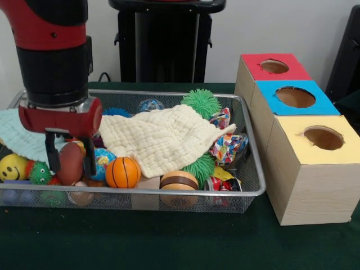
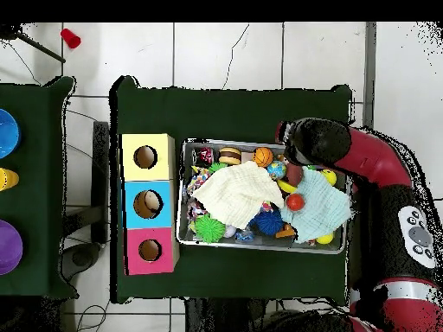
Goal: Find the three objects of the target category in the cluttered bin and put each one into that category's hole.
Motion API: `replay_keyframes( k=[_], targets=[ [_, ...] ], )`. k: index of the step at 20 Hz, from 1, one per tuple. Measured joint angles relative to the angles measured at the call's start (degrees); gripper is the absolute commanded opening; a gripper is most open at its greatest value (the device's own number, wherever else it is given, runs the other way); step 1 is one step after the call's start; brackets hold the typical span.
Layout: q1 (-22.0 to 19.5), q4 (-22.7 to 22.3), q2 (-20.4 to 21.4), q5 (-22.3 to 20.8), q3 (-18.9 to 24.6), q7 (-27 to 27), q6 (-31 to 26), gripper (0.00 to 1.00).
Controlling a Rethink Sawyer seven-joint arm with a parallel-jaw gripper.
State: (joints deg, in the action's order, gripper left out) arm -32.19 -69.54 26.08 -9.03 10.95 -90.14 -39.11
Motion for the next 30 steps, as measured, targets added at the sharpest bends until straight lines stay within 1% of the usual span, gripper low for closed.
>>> replay_keyframes(
  k=[4,8,18,24,30],
  targets=[
    [0.01,1.28,-2.53,0.0,0.22,0.0,0.04,1.0],
    [0.08,2.15,-4.22,0.0,0.22,0.0,0.04,1.0],
    [0.55,4.28,-6.53,0.0,0.22,0.0,0.04,1.0],
    [1.08,4.42,-6.23,0.0,0.22,0.0,0.04,1.0],
    [1.48,4.13,-4.38,0.0,0.18,0.0,0.04,1.0]
  ],
)
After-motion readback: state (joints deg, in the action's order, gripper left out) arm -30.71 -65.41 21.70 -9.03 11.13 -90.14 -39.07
